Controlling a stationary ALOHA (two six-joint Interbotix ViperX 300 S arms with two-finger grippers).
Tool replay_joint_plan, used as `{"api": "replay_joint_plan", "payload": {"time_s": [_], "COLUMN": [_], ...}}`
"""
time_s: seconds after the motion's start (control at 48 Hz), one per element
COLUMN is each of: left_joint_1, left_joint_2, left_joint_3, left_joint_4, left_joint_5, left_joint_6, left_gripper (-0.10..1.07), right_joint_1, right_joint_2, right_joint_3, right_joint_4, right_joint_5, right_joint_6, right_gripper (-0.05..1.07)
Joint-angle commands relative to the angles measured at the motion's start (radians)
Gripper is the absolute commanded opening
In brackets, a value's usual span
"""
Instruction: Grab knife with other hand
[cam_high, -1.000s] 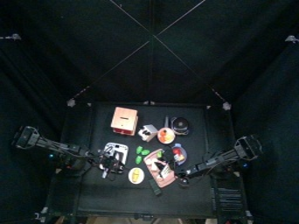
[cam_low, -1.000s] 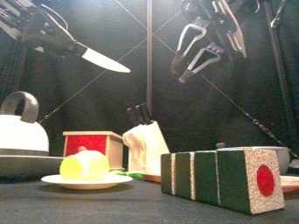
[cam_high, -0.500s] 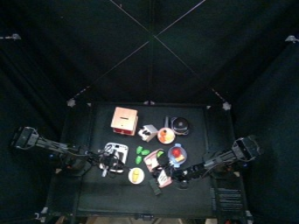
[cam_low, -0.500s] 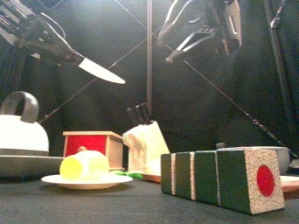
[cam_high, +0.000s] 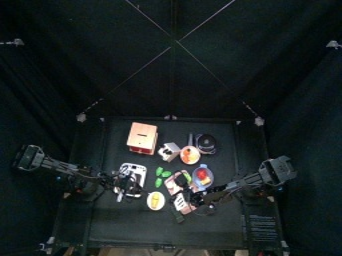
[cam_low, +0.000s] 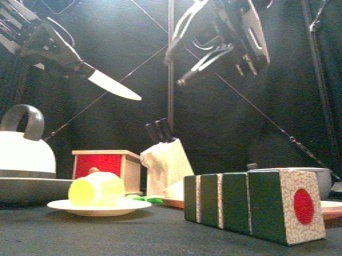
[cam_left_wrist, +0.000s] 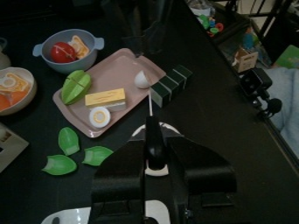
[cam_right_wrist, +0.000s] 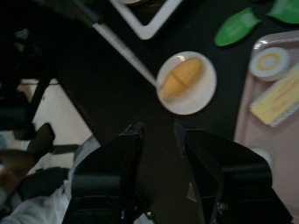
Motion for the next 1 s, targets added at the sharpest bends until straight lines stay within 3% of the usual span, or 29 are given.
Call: {"api": "replay_joint_plan", "payload": {"time_s": [0.0, 0.25, 0.458, 0.667, 0.979], "left_joint_1": [0.005, 0.005, 0.005, 0.005, 0.003], "left_joint_2": [0.0, 0.0, 0.0, 0.0, 0.0], "left_joint_3": [-0.012, -0.012, -0.008, -0.008, -0.009], "left_joint_4": [-0.002, -0.002, -0.002, -0.002, -0.002], "left_joint_5": [-0.003, -0.003, -0.003, -0.009, -0.014], "left_joint_6": [0.0, 0.0, 0.0, 0.0, 0.0], "left_gripper": [0.48, 0.48, 0.48, 0.48, 0.48], "right_joint_1": [-0.003, -0.057, -0.077, -0.077, -0.077], "right_joint_2": [-0.02, 0.04, 0.081, 0.103, 0.138], "right_joint_3": [-0.06, -0.143, -0.156, -0.124, -0.126], "right_joint_4": [0.091, 0.298, 0.295, 0.164, 0.091], "right_joint_5": [0.089, 0.009, -0.164, -0.327, -0.35], "right_joint_6": [-0.13, -0.572, -0.807, -0.821, -0.808], "right_gripper": [0.74, 0.74, 0.74, 0.74, 0.74]}}
